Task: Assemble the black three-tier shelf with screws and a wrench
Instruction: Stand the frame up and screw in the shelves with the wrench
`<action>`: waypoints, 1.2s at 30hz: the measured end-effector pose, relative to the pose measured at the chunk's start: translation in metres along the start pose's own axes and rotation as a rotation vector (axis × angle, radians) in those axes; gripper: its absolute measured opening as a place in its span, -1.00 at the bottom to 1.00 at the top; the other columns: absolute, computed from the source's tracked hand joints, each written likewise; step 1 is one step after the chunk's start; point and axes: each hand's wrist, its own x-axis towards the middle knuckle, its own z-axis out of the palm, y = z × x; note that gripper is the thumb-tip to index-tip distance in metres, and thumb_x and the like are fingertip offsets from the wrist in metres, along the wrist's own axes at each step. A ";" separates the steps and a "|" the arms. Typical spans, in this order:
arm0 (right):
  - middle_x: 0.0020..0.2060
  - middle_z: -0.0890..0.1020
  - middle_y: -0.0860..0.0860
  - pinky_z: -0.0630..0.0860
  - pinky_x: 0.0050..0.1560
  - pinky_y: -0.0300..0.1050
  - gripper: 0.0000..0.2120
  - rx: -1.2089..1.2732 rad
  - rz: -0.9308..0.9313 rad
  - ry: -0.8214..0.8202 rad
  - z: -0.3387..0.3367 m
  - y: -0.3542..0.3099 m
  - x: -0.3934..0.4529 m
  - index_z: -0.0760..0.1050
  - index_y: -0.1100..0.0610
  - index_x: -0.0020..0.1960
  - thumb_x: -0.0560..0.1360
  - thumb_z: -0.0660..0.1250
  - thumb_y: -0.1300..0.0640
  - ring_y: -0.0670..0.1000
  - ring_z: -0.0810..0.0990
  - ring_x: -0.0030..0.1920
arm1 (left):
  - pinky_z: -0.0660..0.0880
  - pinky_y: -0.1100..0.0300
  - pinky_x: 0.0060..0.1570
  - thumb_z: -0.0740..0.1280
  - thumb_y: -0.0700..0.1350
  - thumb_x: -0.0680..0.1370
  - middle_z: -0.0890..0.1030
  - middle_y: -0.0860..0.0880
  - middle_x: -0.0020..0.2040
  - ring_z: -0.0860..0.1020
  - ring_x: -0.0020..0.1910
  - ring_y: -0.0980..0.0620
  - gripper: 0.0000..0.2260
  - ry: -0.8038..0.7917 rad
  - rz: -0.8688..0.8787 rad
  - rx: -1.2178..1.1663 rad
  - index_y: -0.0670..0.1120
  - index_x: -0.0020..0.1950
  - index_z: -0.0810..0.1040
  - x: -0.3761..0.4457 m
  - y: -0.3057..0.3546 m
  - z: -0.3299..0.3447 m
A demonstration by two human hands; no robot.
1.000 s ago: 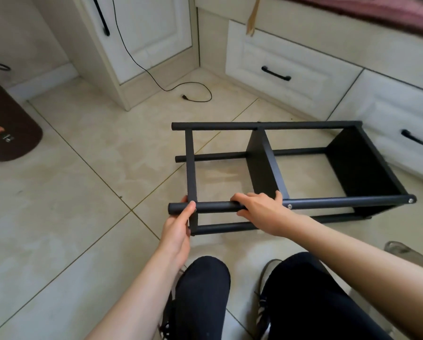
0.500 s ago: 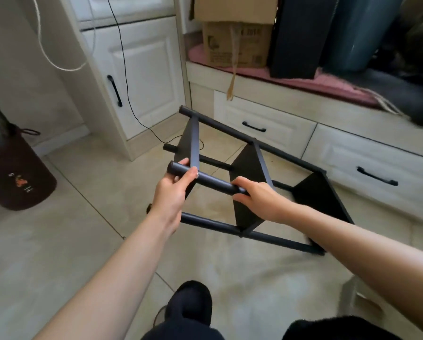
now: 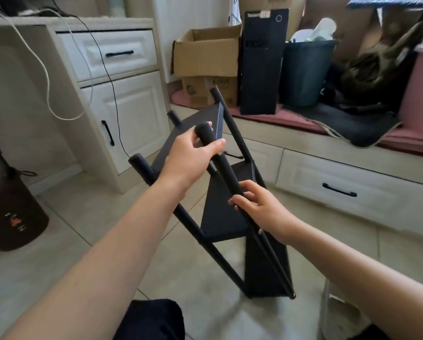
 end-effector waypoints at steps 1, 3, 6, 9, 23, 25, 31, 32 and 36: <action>0.00 0.69 -0.04 0.53 0.17 -0.07 -0.85 0.043 0.008 0.003 0.000 0.000 -0.005 0.44 -0.14 0.16 0.61 0.29 0.03 -0.08 0.64 0.06 | 0.42 -0.09 0.41 0.43 0.01 0.57 0.57 0.12 0.29 0.51 0.33 0.04 -0.58 -0.019 0.014 0.021 0.09 0.41 0.47 -0.003 0.004 0.001; -0.01 0.70 -0.04 0.56 0.17 -0.05 -0.85 0.078 0.007 0.016 -0.004 -0.001 -0.025 0.45 -0.13 0.16 0.60 0.30 0.03 -0.07 0.65 0.05 | 0.40 -0.12 0.42 0.43 0.01 0.57 0.57 0.12 0.30 0.50 0.35 0.04 -0.56 -0.055 0.048 0.045 0.12 0.44 0.45 -0.016 0.014 0.006; -0.02 0.71 -0.06 0.57 -0.01 -0.15 -0.86 0.112 0.024 0.012 -0.007 -0.001 -0.043 0.46 -0.11 0.15 0.60 0.30 0.03 -0.08 0.66 0.05 | 0.26 -0.20 0.49 0.41 0.03 0.58 0.57 0.15 0.32 0.45 0.41 0.04 -0.53 -0.110 0.085 0.105 0.15 0.47 0.40 -0.028 0.022 0.011; -0.05 0.71 -0.08 0.47 -0.19 -0.33 -0.89 0.153 0.031 0.029 -0.005 0.002 -0.056 0.47 -0.06 0.12 0.60 0.31 0.04 -0.13 0.66 0.01 | 0.24 -0.22 0.48 0.40 0.11 0.52 0.61 0.13 0.25 0.47 0.39 0.00 -0.62 -0.092 0.150 0.114 0.19 0.33 0.47 -0.042 0.024 0.018; -0.02 0.71 -0.09 0.54 0.05 -0.05 -0.87 -0.016 0.257 0.036 -0.062 0.004 -0.059 0.64 -0.05 0.04 0.50 0.46 0.05 -0.06 0.63 0.05 | 0.20 -0.21 0.50 0.56 -0.06 0.46 0.63 0.18 0.16 0.54 0.28 0.12 -0.55 -0.025 0.302 0.177 0.30 0.16 0.43 -0.062 0.020 0.029; 0.06 0.69 -0.05 0.55 -0.01 -0.17 -0.82 -0.073 0.278 0.176 -0.080 0.012 -0.053 0.59 0.01 0.11 0.52 0.44 0.09 -0.09 0.61 0.04 | 0.18 -0.22 0.51 0.56 -0.07 0.46 0.61 0.24 0.18 0.53 0.30 0.18 -0.50 -0.052 0.310 0.199 0.32 0.21 0.40 -0.063 0.021 0.024; 0.08 0.58 0.02 0.43 -0.14 -0.21 -0.61 -0.108 0.274 0.465 -0.103 0.030 -0.032 0.41 0.12 0.38 0.60 0.31 0.02 -0.03 0.51 0.00 | 0.20 -0.17 0.51 0.57 -0.15 0.44 0.62 0.27 0.22 0.54 0.27 0.26 -0.31 -0.163 0.360 0.256 0.15 0.49 0.36 -0.066 0.025 0.006; 0.14 0.58 0.04 0.43 -0.06 -0.17 -0.58 -0.111 0.272 0.494 -0.105 0.032 -0.029 0.37 0.12 0.41 0.61 0.30 0.01 -0.03 0.50 0.01 | 0.19 -0.18 0.51 0.56 -0.17 0.44 0.62 0.27 0.22 0.55 0.24 0.28 -0.29 -0.182 0.372 0.266 0.14 0.50 0.35 -0.066 0.024 0.003; 0.27 0.52 0.06 0.39 0.01 -0.09 -0.48 -0.088 0.267 0.566 -0.113 0.037 -0.021 0.22 0.08 0.51 0.62 0.26 -0.02 0.00 0.49 0.04 | 0.23 -0.19 0.49 0.54 -0.19 0.46 0.61 0.28 0.23 0.50 0.34 0.15 -0.30 -0.221 0.411 0.323 0.14 0.51 0.34 -0.066 0.019 -0.008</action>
